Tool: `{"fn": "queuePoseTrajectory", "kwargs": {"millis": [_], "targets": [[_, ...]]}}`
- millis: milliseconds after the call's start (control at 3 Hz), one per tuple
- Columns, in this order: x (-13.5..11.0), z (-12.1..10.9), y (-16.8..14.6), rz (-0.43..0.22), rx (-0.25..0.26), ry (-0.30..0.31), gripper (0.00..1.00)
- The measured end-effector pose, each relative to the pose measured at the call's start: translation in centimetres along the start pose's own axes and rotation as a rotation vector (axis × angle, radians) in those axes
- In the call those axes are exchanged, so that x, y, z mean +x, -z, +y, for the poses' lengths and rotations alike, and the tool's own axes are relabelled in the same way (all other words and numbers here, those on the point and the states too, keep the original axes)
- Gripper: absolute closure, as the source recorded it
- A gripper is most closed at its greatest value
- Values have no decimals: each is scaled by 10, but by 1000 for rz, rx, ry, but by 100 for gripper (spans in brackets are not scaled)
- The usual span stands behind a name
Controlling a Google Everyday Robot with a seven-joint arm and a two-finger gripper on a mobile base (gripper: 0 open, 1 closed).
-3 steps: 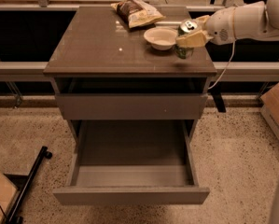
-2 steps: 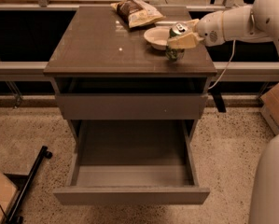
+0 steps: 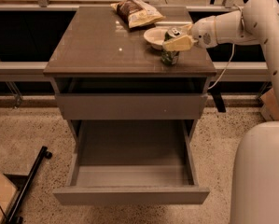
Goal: Pick green can from middle drawer and place on counter
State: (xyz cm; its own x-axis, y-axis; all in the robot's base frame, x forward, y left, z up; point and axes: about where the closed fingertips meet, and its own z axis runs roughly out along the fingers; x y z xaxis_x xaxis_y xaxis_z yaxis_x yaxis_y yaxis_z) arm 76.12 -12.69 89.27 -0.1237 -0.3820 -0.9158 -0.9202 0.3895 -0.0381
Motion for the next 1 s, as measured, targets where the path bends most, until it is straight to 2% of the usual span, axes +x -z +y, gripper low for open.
{"fn": "queuePoseTrajectory", "kwargs": {"millis": [333, 667, 1000], "targets": [[0, -4, 0, -12, 3, -1, 13], [0, -4, -4, -12, -2, -1, 0], [0, -4, -4, -12, -2, -1, 0]]}}
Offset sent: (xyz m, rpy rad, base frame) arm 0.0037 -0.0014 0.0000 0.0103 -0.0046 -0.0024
